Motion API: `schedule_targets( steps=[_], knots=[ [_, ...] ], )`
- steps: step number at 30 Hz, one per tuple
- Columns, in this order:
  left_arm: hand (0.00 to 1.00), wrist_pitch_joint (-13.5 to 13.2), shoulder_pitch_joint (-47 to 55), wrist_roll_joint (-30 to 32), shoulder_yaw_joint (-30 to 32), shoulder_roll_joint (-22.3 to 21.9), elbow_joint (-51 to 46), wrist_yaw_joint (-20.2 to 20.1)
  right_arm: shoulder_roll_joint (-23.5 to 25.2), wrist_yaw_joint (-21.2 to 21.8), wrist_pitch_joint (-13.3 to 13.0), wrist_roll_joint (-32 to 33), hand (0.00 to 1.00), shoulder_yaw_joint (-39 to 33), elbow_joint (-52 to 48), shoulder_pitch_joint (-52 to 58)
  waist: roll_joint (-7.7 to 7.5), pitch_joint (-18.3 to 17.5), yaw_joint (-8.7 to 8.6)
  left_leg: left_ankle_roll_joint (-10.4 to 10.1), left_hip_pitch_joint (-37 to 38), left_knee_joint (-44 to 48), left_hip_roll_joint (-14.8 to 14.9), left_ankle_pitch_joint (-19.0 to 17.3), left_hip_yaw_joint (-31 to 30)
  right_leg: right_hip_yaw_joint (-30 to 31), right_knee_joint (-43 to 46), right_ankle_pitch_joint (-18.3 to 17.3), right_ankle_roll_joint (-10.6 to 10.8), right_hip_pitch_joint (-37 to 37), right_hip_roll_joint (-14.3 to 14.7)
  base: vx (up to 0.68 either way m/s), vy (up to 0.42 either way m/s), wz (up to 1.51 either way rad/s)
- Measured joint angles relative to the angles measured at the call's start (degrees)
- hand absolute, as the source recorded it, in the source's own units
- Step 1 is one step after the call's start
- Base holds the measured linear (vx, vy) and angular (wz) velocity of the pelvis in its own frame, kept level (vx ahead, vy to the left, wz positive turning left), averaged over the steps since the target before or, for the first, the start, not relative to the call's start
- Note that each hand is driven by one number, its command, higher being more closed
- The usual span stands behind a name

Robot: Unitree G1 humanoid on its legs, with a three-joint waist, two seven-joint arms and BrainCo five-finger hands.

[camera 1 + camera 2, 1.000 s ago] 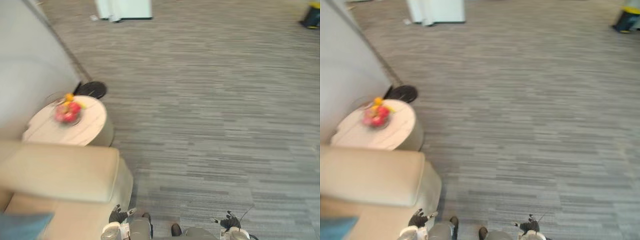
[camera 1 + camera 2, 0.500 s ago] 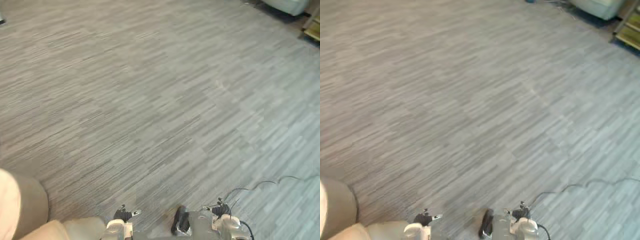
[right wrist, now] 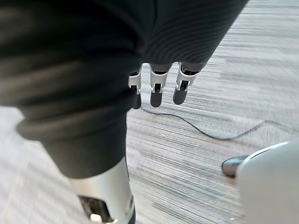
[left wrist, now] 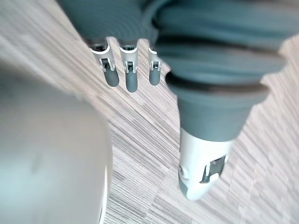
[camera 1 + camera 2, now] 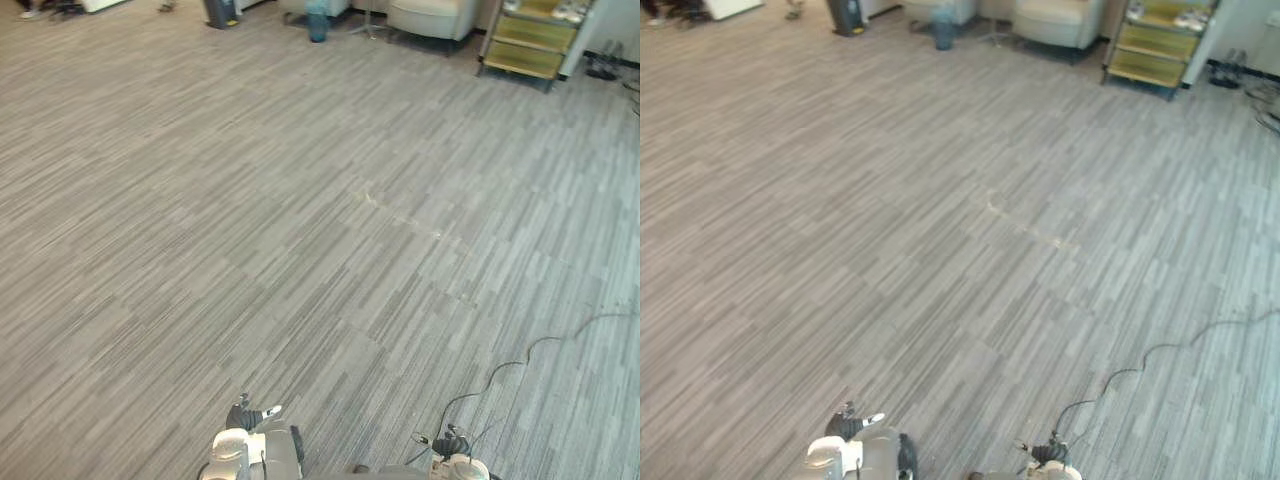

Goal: Pick up cushions and gather them together orderly.

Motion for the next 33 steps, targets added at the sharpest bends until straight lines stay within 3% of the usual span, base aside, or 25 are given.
schedule_targets(
  steps=[1,2,4,5,6,7,9,11,13,15,16,17,18,19,20,22,23,24,26,28,29,30,32,33],
  knots=[
    [0.00,0.00,0.04,0.03,0.00,0.31,-0.06,-0.03,0.17,-0.01,-0.03,0.01,0.00,-0.05,0.00,-0.05,-0.37,-0.41,0.00,1.26,0.55,0.43,-0.69,0.50,0.30,1.02,-0.02,-0.47,0.41,0.63,-0.81,0.62,0.168,-0.85],
    [0.00,0.11,-0.14,-0.01,-0.08,0.73,-0.24,0.00,0.83,0.07,-0.19,0.00,0.00,0.01,-0.23,0.07,-1.68,-1.03,-0.47,2.76,0.49,2.77,-1.28,-2.55,2.38,2.68,2.05,-0.99,1.04,0.01,-2.37,0.64,0.164,-0.78],
    [0.00,0.07,-0.22,0.00,-0.59,0.79,-0.38,-0.01,1.57,0.12,-0.21,-0.06,0.00,0.04,-0.33,0.08,-2.53,-1.10,0.30,3.31,2.65,5.15,-0.47,-6.39,6.16,4.88,12.17,-2.03,3.10,-3.56,-3.11,0.60,0.173,-0.88],
    [0.00,0.20,-0.31,0.01,-0.99,1.13,-0.21,-0.01,1.79,0.16,-0.25,-0.02,0.00,0.06,-0.43,-0.14,-3.03,-0.99,0.11,3.78,6.36,4.89,-0.39,-8.95,8.18,4.03,25.07,-1.65,8.63,-8.00,-3.82,0.52,0.158,-0.87],
    [0.00,0.59,-0.50,0.04,-1.52,1.08,0.47,0.01,1.75,0.20,-0.33,-0.05,0.00,0.04,-1.42,-0.10,-2.80,-0.84,-0.23,3.64,9.99,4.01,-0.31,-11.24,9.09,2.45,36.27,-1.17,11.94,-12.59,-4.57,0.48,0.146,-0.80],
    [0.00,0.64,-0.52,0.04,-2.07,1.08,0.86,0.03,1.74,0.21,-0.38,-0.07,0.00,0.02,-1.85,-0.04,-2.75,-0.81,-0.40,3.49,11.55,3.57,-0.27,-12.01,9.65,1.53,39.96,-1.43,11.61,-14.18,-4.92,0.45,0.130,-0.68],
    [0.00,0.76,-1.20,0.05,-4.83,1.12,2.78,0.06,1.44,0.22,-0.66,-0.08,0.00,-0.02,-2.29,-0.10,-2.21,-0.50,-1.09,2.84,19.51,-0.80,-0.18,-13.82,11.82,-4.51,44.80,-3.91,7.40,-20.75,-6.55,0.42,0.081,-0.46],
    [0.00,0.76,-1.99,0.04,-5.91,1.06,3.59,0.05,0.96,0.24,-0.72,-0.08,0.00,-0.02,-2.06,-0.33,-1.95,-0.38,-1.74,2.79,24.56,-4.76,0.61,-13.80,12.92,-9.03,38.88,-5.02,5.50,-25.02,-6.31,0.44,0.007,-0.18],
    [0.00,0.73,-2.22,0.04,-7.25,1.48,3.61,0.04,0.38,0.23,-0.85,0.33,0.00,-0.17,-1.54,-1.14,-1.32,-0.18,-2.70,2.77,26.65,-7.14,1.96,-13.79,12.88,-10.06,30.00,-3.00,4.57,-29.22,-4.64,0.45,-0.056,0.05],
    [0.00,0.72,-2.26,0.10,-8.12,1.84,4.40,0.03,-0.59,0.18,-0.84,0.92,0.00,-0.31,-1.37,-2.07,-0.96,0.08,-4.19,2.54,29.18,-9.30,2.85,-13.80,12.70,-9.69,15.83,6.22,3.85,-31.94,-3.65,0.54,-0.154,0.26],
    [0.00,0.74,-1.71,0.14,-8.42,1.84,5.11,0.01,-1.02,0.15,-0.81,1.03,0.00,-0.43,-0.69,-1.77,-1.24,0.07,-4.22,1.25,31.52,-9.32,2.66,-13.88,11.96,-9.40,10.57,16.11,2.75,-31.12,-3.74,0.56,-0.197,0.19],
    [0.00,0.74,-1.50,0.17,-8.53,1.83,5.33,-0.01,-1.28,0.17,-0.83,1.13,0.00,-0.58,0.00,-1.74,-1.26,0.07,-4.32,0.99,31.93,-9.12,2.70,-13.86,11.25,-9.43,10.81,18.93,1.08,-30.61,-3.64,0.56,-0.208,0.07],
    [0.00,0.82,-1.65,0.99,-7.93,1.02,6.04,-0.15,-2.36,0.14,-0.75,1.03,0.00,-1.01,0.23,-2.30,0.86,-0.15,-4.16,-1.73,31.98,-6.45,5.34,-12.56,9.60,-10.10,13.20,15.95,0.27,-29.85,-2.50,0.54,-0.250,0.10],
    [0.00,0.79,-1.71,1.60,-6.82,0.06,5.61,-0.08,-2.38,0.16,-0.83,1.02,0.00,-2.09,-0.12,-2.37,1.55,0.31,-4.17,-3.62,29.77,0.34,6.07,-9.99,7.52,-11.06,14.17,13.54,-0.39,-28.69,-2.48,0.51,-0.264,0.08],
    [0.00,0.78,-1.79,1.83,-6.07,-0.61,5.30,-0.06,-2.31,0.15,-0.75,1.04,0.00,-2.26,-0.16,-2.33,1.81,0.46,-4.23,-2.97,28.23,4.08,6.57,-8.98,6.77,-11.48,14.03,12.63,-0.52,-27.67,-2.37,0.50,-0.331,0.18],
    [0.00,0.69,-1.11,2.09,-1.77,-2.05,2.96,-0.05,-2.02,0.02,-0.66,1.33,0.00,-1.64,-0.73,-1.85,2.68,1.96,-4.10,-0.17,17.31,32.68,12.40,0.16,4.77,-11.53,10.43,9.23,-2.32,-18.55,-0.34,0.59,-0.328,0.01],
    [0.00,0.64,-1.07,2.07,-1.66,-2.09,2.50,-0.03,-1.91,0.02,-0.56,1.35,0.00,-1.23,-1.01,-1.64,2.77,2.08,-3.87,0.02,15.85,36.82,13.34,-1.05,4.93,-11.14,9.63,8.76,-2.60,-16.83,0.11,0.54,-0.234,-0.31],
    [0.00,0.46,-1.04,2.05,-1.75,-1.96,0.87,-0.02,-1.24,-0.01,-0.42,1.63,0.00,0.53,-2.24,-1.11,2.12,2.51,-3.16,-0.73,11.51,44.05,14.26,-4.82,6.05,-9.80,7.90,7.10,-3.18,-11.90,0.51,0.32,-0.132,-0.52],
    [0.00,0.11,-0.30,1.87,-2.00,-1.81,-0.86,-0.06,-0.53,0.03,-0.31,2.21,0.00,1.18,-2.38,-1.36,1.40,2.30,-2.34,-0.50,6.92,42.04,13.58,-7.81,10.17,-7.07,5.11,5.32,-3.70,-7.33,0.36,0.38,-0.130,-0.73],
    [0.00,-0.04,-0.12,1.49,-1.97,-1.94,-2.12,-0.06,-0.43,0.06,-0.24,2.24,0.00,1.18,-2.30,-2.04,1.61,2.30,-1.54,0.67,2.73,33.55,11.57,-9.88,13.35,-4.28,3.07,4.36,-3.30,-4.49,0.28,0.42,-0.060,-0.76],
    [0.00,-0.32,-0.14,1.17,-2.01,-1.99,-2.67,-0.10,-0.18,0.09,-0.21,2.24,0.00,0.28,-2.06,-2.22,1.69,2.25,-0.77,-0.09,0.73,21.42,8.20,-9.34,13.36,-2.41,2.05,3.75,-2.33,-3.02,-0.07,0.48,0.002,-0.78],
    [0.00,-0.74,-0.14,1.02,-2.08,-2.03,-2.67,-0.08,-0.10,0.05,-0.22,2.25,0.00,-0.61,-1.66,-2.21,1.87,2.21,-0.35,-1.24,0.03,8.48,5.15,-7.04,12.45,-0.79,0.74,2.84,-1.91,-1.37,-0.08,0.50,0.028,-0.74],
    [0.00,-0.99,-0.14,1.02,-2.29,-1.85,-2.31,-0.07,-0.40,-0.06,-0.21,2.23,0.00,-0.60,-0.12,-2.10,2.14,2.02,-0.11,-1.57,-0.64,-3.37,2.61,-2.70,11.65,0.91,-1.81,1.75,-0.81,1.86,0.12,0.60,0.111,-0.63],
    [0.00,-1.12,-0.45,1.04,-2.65,-1.30,-1.91,-0.09,-0.90,-0.30,-0.07,2.23,0.00,-0.58,0.97,-1.89,2.11,1.53,0.41,2.69,-0.50,-4.15,0.86,3.94,9.67,2.79,-2.90,0.07,1.01,4.93,-0.09,0.67,0.157,-0.64]
  ],
)
